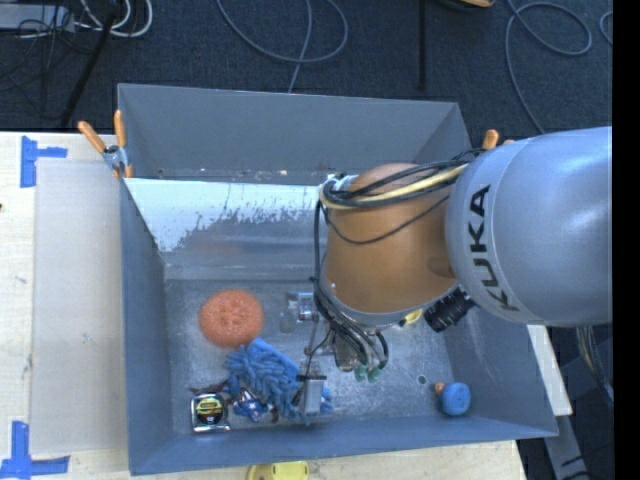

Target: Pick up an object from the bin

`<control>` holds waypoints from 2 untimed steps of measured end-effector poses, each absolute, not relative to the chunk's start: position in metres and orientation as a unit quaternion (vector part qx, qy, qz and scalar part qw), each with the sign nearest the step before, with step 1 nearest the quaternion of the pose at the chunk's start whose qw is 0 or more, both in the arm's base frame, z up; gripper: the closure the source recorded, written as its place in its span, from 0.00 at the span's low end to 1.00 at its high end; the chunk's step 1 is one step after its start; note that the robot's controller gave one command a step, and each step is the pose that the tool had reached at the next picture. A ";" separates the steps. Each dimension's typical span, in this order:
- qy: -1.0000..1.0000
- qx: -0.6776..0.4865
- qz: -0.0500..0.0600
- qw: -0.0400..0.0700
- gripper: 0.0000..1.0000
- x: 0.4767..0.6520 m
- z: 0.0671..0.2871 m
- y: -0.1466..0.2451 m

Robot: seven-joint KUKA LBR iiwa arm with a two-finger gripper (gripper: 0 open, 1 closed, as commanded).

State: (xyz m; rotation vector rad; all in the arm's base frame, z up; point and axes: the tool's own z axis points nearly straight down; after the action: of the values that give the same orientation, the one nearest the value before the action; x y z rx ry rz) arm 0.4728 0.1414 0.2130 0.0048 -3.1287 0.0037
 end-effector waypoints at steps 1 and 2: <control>-1.000 -0.001 0.000 0.002 0.00 0.475 0.217 0.141; -0.999 0.033 0.000 -0.001 0.00 0.493 0.185 0.141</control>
Offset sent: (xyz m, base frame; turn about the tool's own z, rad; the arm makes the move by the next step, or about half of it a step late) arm 0.0395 -0.0024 -0.0712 -0.1326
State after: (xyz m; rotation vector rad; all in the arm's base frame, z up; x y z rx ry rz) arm 0.4933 0.1411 0.1851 0.1023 -3.1418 -0.0008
